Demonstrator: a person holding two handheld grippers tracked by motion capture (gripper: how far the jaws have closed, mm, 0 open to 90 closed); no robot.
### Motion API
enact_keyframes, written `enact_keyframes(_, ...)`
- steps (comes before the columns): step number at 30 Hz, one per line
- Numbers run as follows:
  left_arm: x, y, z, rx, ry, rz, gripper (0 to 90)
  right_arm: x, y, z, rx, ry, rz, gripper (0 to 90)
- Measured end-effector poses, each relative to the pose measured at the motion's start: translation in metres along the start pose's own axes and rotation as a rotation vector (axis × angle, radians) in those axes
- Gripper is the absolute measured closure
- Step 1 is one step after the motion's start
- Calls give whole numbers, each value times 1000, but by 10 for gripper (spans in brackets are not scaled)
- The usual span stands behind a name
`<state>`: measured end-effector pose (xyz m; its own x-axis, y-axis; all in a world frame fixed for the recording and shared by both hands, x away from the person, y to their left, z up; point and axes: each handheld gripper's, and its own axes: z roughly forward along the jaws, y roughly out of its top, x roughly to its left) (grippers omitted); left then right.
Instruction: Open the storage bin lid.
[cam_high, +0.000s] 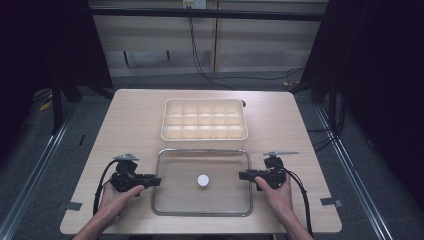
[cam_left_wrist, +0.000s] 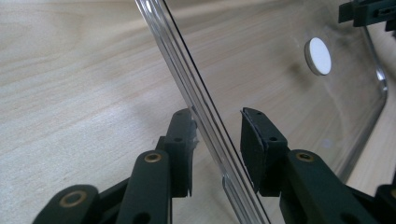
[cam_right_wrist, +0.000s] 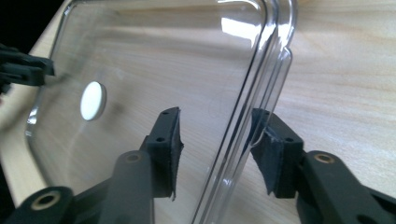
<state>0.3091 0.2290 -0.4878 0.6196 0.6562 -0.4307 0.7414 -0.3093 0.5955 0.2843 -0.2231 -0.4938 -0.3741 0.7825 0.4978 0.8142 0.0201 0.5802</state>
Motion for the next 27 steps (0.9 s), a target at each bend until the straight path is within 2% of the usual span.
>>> enact_keyframes(3,2,0,1,3,-12,-15,647,0,-1,3,4,-18,-3,525)
enact_keyframes(7,3,0,2,1,-8,-18,647,-1,0,5,0,-27,-4,513)
enact_keyframes(9,2,-1,2,13,-7,-14,642,-1,0,6,5,-42,-6,508)
enact_keyframes(11,1,-1,4,24,-10,10,627,0,-1,6,7,-59,-19,490)
enact_keyframes(16,-2,-1,7,38,4,17,596,3,-2,7,5,-98,-46,471)
enact_keyframes(19,-4,-1,8,40,31,33,568,3,-1,7,-1,-113,-58,449)
enact_keyframes(20,-4,-1,7,53,38,49,561,2,-1,6,-3,-113,-54,444)
enact_keyframes(24,-7,0,8,59,51,73,524,2,-1,6,-3,-92,-51,407)
enact_keyframes(25,-8,0,8,56,62,78,509,1,-1,6,-3,-86,-51,402)
enact_keyframes(26,-10,0,8,50,93,95,489,1,-1,6,-2,-87,-50,401)
enact_keyframes(27,-11,0,6,47,102,106,463,1,-1,6,-3,-89,-51,390)
